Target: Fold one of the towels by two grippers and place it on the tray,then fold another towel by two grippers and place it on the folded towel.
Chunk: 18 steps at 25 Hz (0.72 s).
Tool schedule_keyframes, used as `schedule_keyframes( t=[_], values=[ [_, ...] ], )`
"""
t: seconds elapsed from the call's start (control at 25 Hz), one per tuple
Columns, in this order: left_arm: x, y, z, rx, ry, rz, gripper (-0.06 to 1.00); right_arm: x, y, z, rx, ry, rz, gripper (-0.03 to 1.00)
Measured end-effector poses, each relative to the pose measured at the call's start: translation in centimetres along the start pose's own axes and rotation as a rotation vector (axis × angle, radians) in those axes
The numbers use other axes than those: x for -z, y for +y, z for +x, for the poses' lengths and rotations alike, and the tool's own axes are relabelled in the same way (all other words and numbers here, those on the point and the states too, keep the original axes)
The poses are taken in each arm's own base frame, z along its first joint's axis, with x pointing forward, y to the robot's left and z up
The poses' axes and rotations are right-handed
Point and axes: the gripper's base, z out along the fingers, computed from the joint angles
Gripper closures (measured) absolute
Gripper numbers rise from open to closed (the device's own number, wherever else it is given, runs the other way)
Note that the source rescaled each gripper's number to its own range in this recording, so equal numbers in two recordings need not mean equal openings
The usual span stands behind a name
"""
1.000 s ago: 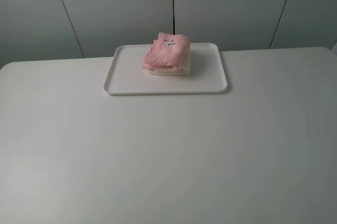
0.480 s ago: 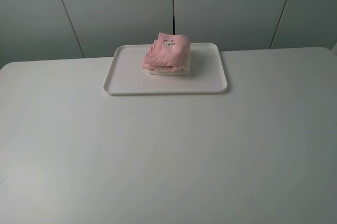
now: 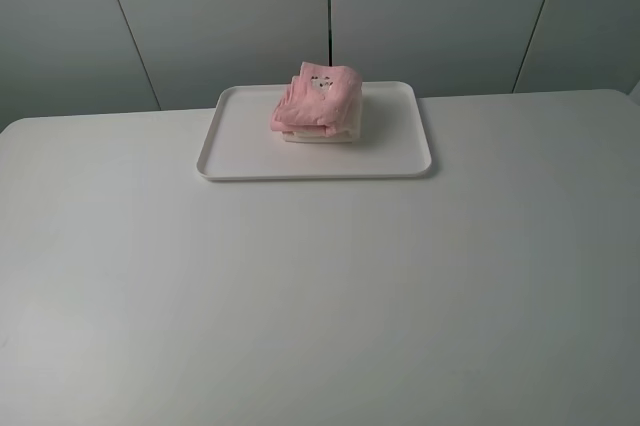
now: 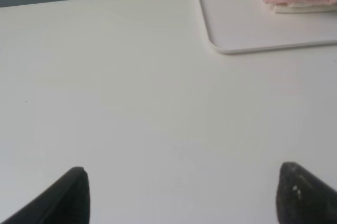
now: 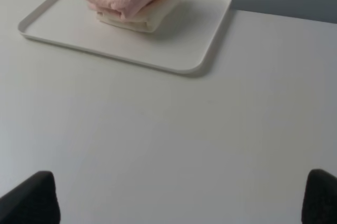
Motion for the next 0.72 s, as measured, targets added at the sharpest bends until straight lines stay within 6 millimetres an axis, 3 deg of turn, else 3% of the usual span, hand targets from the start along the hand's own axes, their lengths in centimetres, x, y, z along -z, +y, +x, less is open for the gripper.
schedule_keyframes(
  t=[0.36,0.72],
  values=[
    [0.0,0.07,0.01,-0.004,0.001,-0.008,0.02,-0.19,0.16,-0.1,-0.113,-0.007,0.212,-0.03],
    [-0.01,0.11,0.0,0.002,0.001,-0.031,0.02,-0.24,0.18,-0.12,-0.141,-0.009,0.263,-0.03]
  ],
)
